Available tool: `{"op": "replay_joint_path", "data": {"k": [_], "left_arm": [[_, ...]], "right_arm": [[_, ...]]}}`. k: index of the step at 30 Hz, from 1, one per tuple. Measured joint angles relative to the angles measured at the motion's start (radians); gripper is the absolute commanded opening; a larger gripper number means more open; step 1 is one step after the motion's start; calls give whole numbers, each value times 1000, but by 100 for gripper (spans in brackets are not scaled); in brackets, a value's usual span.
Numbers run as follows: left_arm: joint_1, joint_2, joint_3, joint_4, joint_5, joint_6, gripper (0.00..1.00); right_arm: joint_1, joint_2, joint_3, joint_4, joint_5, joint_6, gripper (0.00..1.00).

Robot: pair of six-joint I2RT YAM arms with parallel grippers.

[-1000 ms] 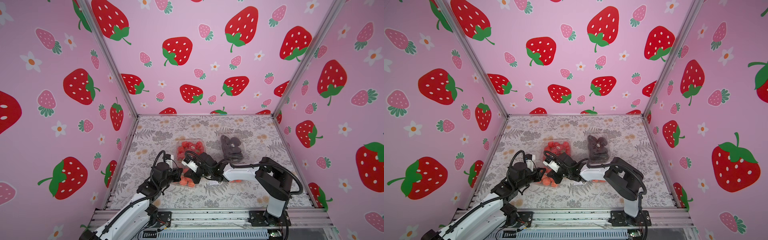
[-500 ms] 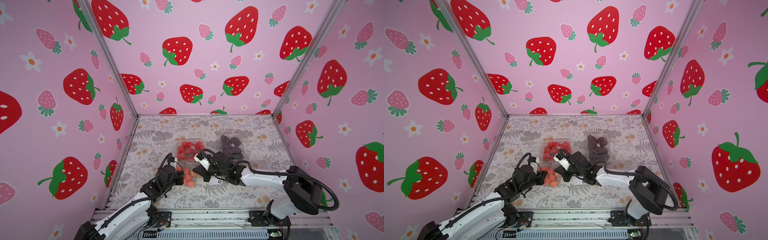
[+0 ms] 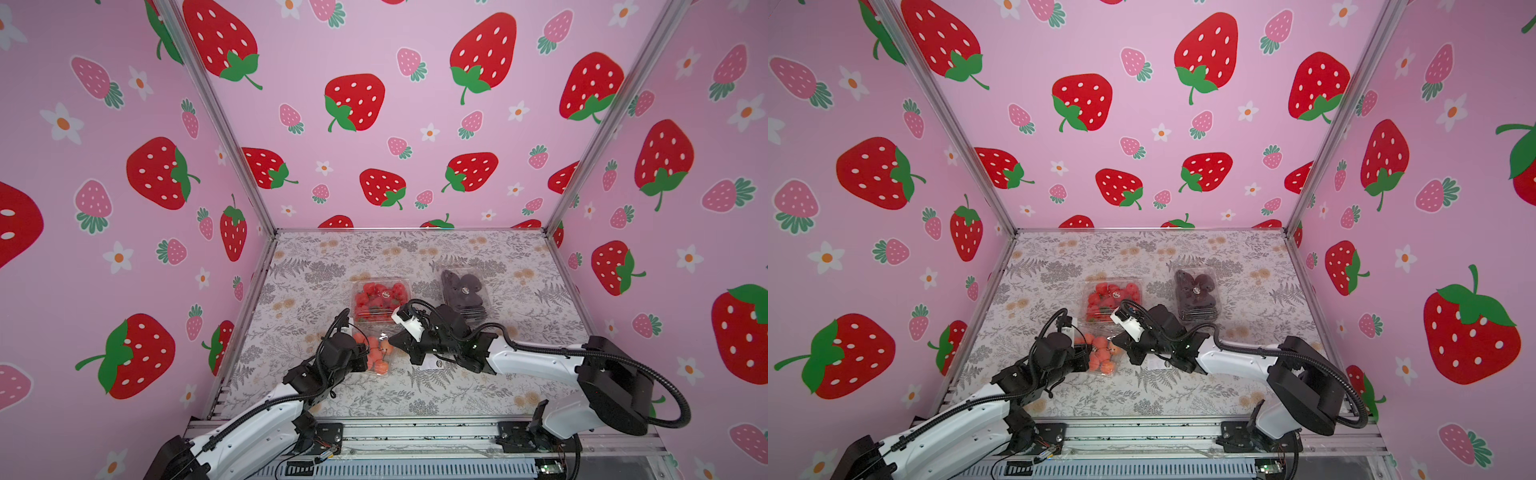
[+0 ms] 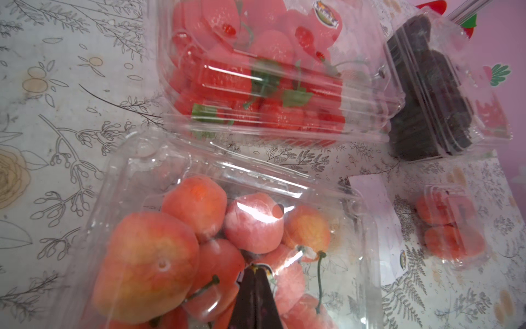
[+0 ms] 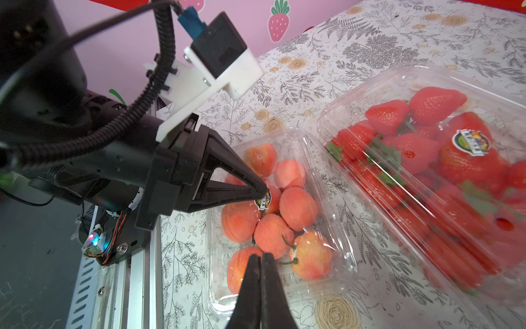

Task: Label fruit boxes
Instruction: Stick the label on the fruit box, then pick up the label sticker from the center of the board.

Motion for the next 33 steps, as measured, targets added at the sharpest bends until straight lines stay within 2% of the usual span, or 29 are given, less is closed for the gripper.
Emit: {"op": "replay_joint_path", "data": {"k": [5,11,21,23,24,25,26,27,28,29,30,31,33], "left_arm": [[-39,-29,2,-36,-54,-12,0],[-40,-114,-3,-67,-19,-11,0],[-41,-47,-6,-38,-6,-11,0],[-41,-46,-6,-32,-6,-9,0],[-41,-48,-6,-31,-6,-7,1],[-41,-52,-6,-32,-6,-3,4],[-41,-58,-5,-35,-6,0,13],[-41,-66,-1,-45,-7,10,25],[-41,-77,8,-58,-5,21,56],[-41,-87,16,-62,-2,27,77],[-41,-97,28,-65,2,34,92],[-41,-106,42,-66,13,45,100],[-41,-113,68,-51,51,64,99]], "right_arm": [[0,-18,0,-2,8,-3,0],[0,-18,0,-9,21,-9,0],[0,-40,-35,-11,46,-13,2],[0,-61,-53,-22,53,-13,11],[0,-74,-62,-28,61,-11,25],[0,-87,-71,-32,73,-7,38],[0,-98,-80,-32,85,-6,46],[0,-111,-93,-32,102,-3,58],[0,-126,-109,-34,125,7,89],[0,-138,-122,-39,147,11,100],[0,-153,-138,-50,177,18,99],[0,-166,-151,-64,202,29,99],[0,-182,-162,-105,249,42,99]]}}
